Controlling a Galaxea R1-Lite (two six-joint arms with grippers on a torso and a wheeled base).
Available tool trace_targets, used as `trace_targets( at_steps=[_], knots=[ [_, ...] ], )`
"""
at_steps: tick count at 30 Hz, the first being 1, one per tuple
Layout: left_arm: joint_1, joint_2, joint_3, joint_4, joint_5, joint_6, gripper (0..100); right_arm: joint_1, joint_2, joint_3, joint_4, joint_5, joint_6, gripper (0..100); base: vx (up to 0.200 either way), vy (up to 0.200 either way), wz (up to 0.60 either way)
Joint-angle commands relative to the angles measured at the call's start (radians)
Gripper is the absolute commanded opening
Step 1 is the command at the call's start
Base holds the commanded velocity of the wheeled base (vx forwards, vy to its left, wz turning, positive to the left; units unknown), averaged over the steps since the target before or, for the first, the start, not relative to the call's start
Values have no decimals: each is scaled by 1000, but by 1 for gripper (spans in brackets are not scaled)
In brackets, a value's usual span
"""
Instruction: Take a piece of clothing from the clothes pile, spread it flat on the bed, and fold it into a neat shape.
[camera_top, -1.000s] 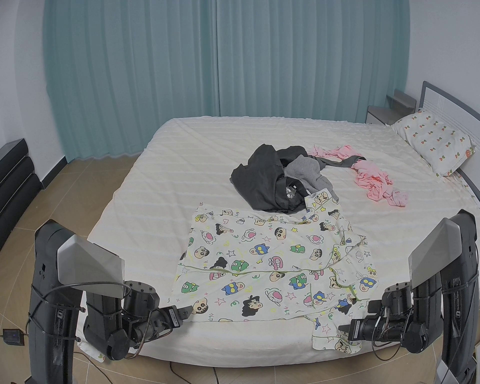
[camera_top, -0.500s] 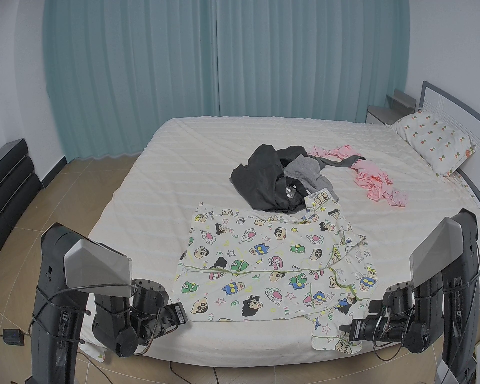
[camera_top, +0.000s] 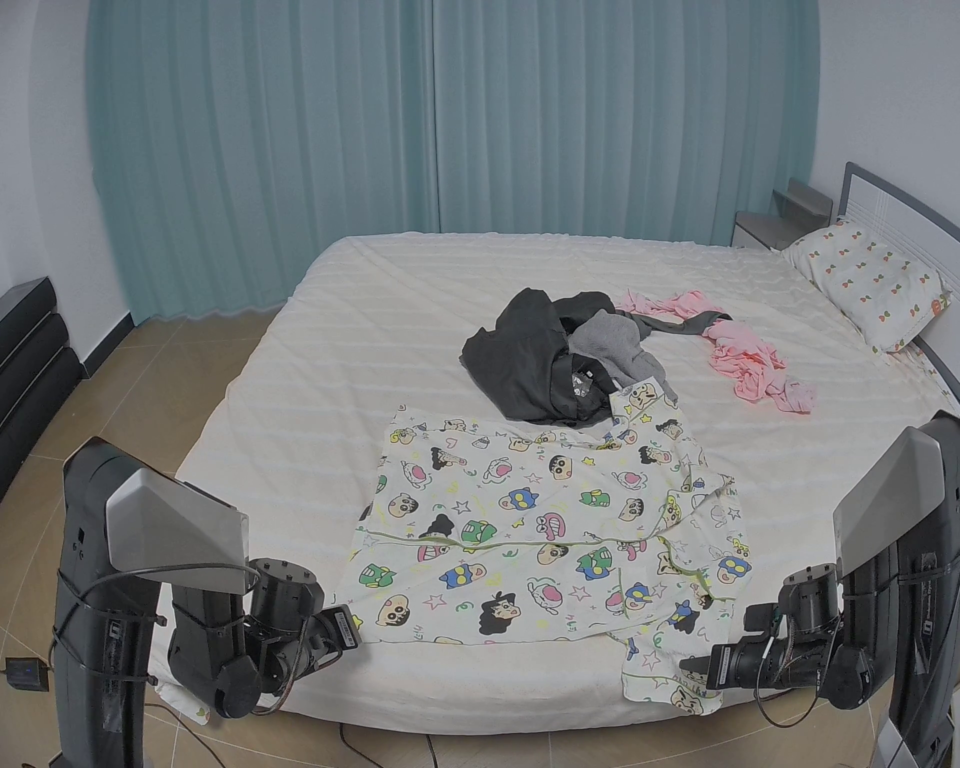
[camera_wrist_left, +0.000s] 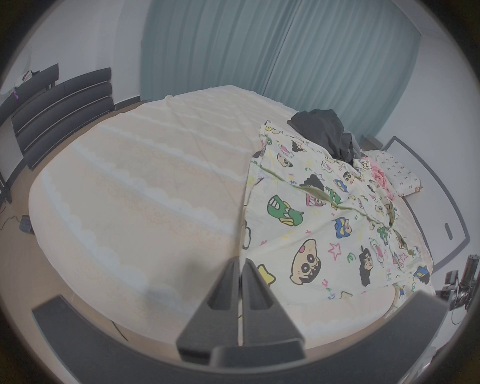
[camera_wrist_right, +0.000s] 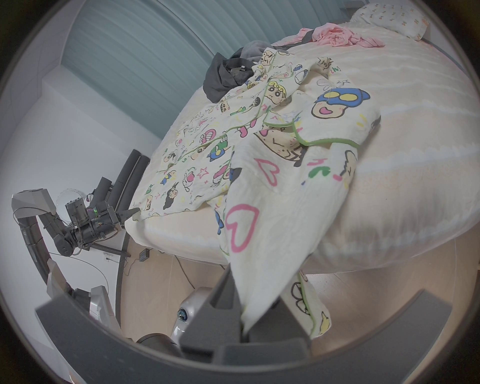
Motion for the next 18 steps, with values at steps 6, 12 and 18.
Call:
trace_targets(
  at_steps=[6, 12, 18],
  knots=[
    [25, -80, 36, -6, -1, -5, 0, -19, -49, 19, -13, 49, 0, 0, 0, 0, 0],
    [25, -115, 38, -6, -3, -5, 0, -63, -84, 19, -10, 138, 0, 0, 0, 0, 0],
    [25, -159, 63, -6, -19, -6, 0, -100, -112, 19, -10, 228, 0, 0, 0, 0, 0]
  ],
)
